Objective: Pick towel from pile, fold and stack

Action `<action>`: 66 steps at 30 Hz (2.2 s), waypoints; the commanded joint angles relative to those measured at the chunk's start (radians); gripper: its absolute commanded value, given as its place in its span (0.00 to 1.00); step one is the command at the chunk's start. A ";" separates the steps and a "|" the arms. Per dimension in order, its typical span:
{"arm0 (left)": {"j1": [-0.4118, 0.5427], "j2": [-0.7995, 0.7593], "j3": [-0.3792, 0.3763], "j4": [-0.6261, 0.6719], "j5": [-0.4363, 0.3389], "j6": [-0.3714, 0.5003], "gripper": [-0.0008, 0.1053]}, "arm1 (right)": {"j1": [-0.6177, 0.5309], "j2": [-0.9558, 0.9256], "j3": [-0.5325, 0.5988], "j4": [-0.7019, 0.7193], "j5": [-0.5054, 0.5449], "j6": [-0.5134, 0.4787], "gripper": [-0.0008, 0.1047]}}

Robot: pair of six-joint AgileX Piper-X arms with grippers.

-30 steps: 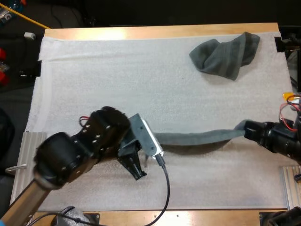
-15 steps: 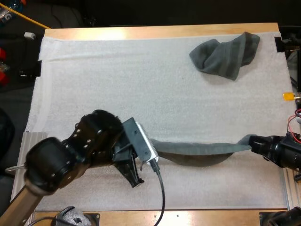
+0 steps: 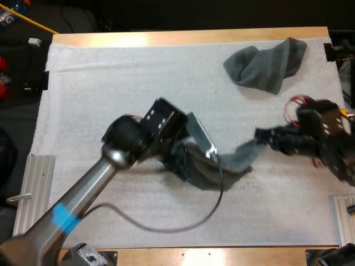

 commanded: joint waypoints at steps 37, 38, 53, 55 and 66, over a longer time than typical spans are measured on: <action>0.322 0.277 0.011 -0.584 0.059 -0.157 0.71 | -0.006 0.411 -0.004 -0.756 0.299 0.366 0.67; 0.322 0.277 0.004 -0.584 0.059 -0.159 0.68 | -0.008 0.414 -0.004 -0.794 0.287 0.370 0.78; 0.322 0.098 -0.043 -0.310 0.059 -0.151 0.59 | -0.005 0.187 -0.004 -0.610 0.096 0.105 0.59; 0.322 0.067 -0.043 -0.280 0.059 -0.151 0.59 | -0.005 0.148 -0.004 -0.553 0.096 0.064 0.59; 0.320 -0.108 -0.043 -0.091 0.178 -0.158 0.59 | 0.037 0.005 -0.006 -0.320 0.072 -0.120 0.15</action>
